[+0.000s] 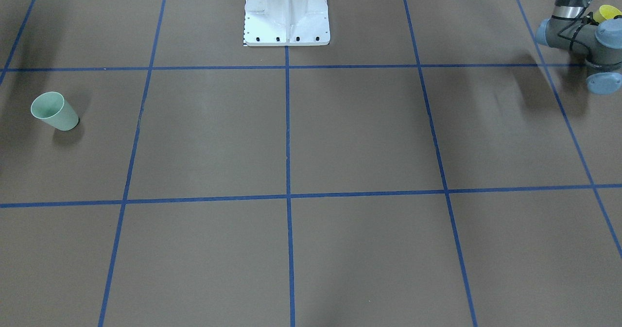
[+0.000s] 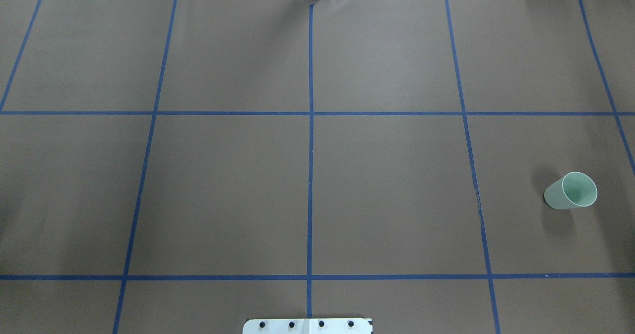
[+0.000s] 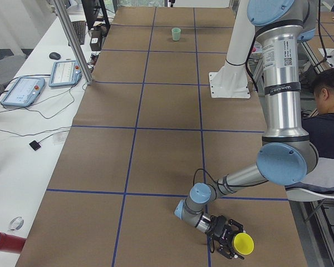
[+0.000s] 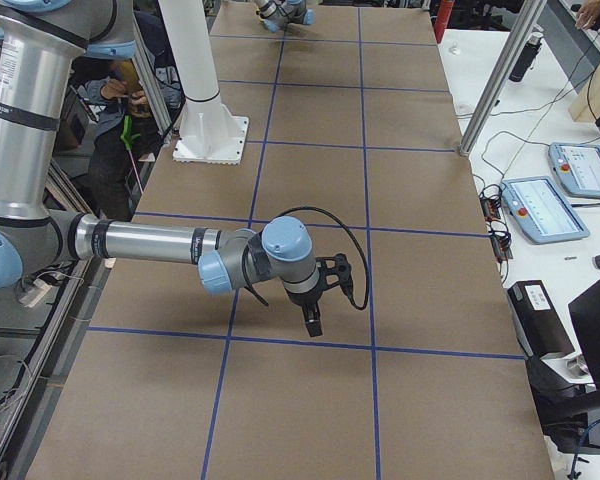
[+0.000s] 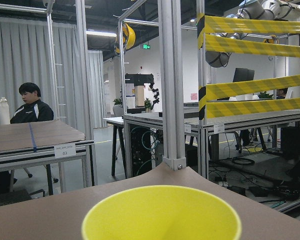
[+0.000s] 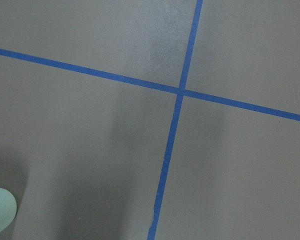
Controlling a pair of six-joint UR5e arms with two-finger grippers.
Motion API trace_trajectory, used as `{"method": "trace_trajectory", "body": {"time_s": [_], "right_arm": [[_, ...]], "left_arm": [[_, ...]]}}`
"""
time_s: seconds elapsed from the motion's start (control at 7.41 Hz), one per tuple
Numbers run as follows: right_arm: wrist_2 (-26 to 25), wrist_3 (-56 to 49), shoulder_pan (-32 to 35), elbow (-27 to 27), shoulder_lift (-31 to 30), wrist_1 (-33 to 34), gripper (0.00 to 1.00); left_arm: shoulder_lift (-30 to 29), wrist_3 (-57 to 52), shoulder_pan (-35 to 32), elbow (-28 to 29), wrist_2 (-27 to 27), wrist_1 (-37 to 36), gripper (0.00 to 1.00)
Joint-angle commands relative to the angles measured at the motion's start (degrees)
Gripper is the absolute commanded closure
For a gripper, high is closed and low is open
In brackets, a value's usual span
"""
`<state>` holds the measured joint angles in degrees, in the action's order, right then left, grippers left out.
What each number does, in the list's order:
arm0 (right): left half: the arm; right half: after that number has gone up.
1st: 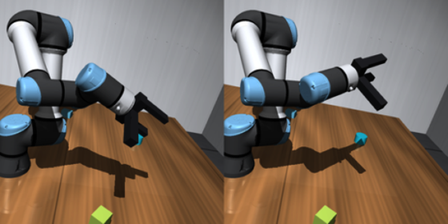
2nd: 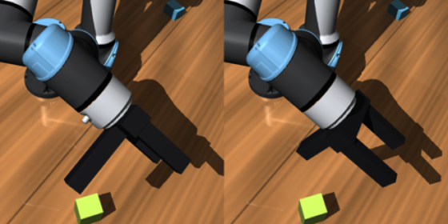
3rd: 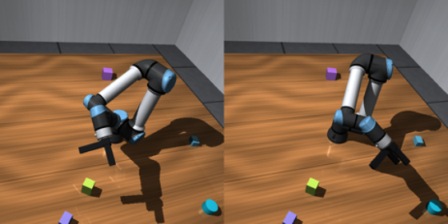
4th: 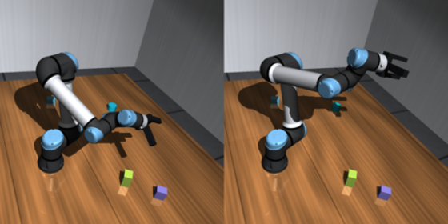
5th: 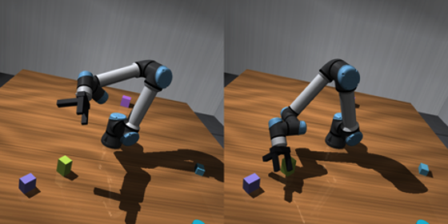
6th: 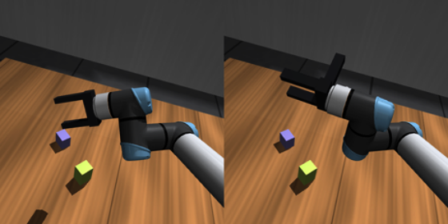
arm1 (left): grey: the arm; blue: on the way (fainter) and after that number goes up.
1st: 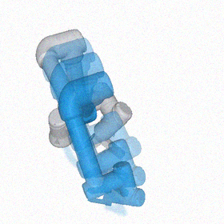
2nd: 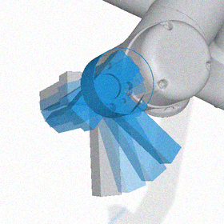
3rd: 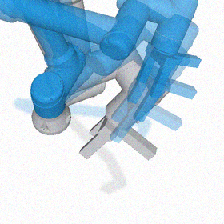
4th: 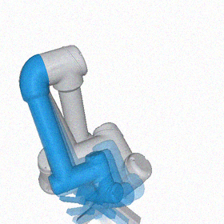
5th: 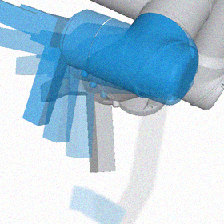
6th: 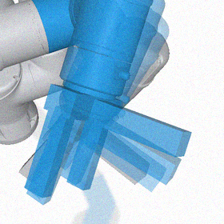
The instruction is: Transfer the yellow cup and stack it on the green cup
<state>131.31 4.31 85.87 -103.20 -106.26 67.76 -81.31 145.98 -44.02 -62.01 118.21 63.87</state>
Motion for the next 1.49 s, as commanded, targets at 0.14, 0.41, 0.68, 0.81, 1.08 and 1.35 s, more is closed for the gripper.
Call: {"method": "trace_trajectory", "body": {"time_s": [0.14, 0.41, 0.68, 0.81, 1.08, 1.35], "right_arm": [[-0.09, 0.17, 0.0, 0.19, 0.0, 0.0, 0.0], [-0.18, 0.52, 0.0, 0.54, 0.35, 0.0, 0.0], [-0.26, 0.61, 0.0, 0.63, 0.7, 0.09, 0.0], [-0.26, 0.61, 0.0, 0.72, 0.7, 0.09, 0.0], [-0.26, 0.61, 0.0, 0.98, 0.79, 0.0, 0.0], [-0.26, 0.7, 0.0, 1.16, 0.96, 0.09, 0.0]], "left_arm": [[0.19, -0.69, 0.6, -0.04, -0.7, 0.55, 0.57], [1.24, -3.94, 0.6, -0.91, -2.45, 0.12, 0.66], [5.0, -5.79, 0.51, -3.89, -9.37, 0.2, 0.67], [6.16, -7.45, 0.42, -4.25, -13.67, 0.64, 0.67], [6.69, -8.34, -0.36, -4.0, -25.51, 5.87, 0.68], [7.48, -10.09, -3.78, -3.99, -37.39, 12.82, 0.73]]}}
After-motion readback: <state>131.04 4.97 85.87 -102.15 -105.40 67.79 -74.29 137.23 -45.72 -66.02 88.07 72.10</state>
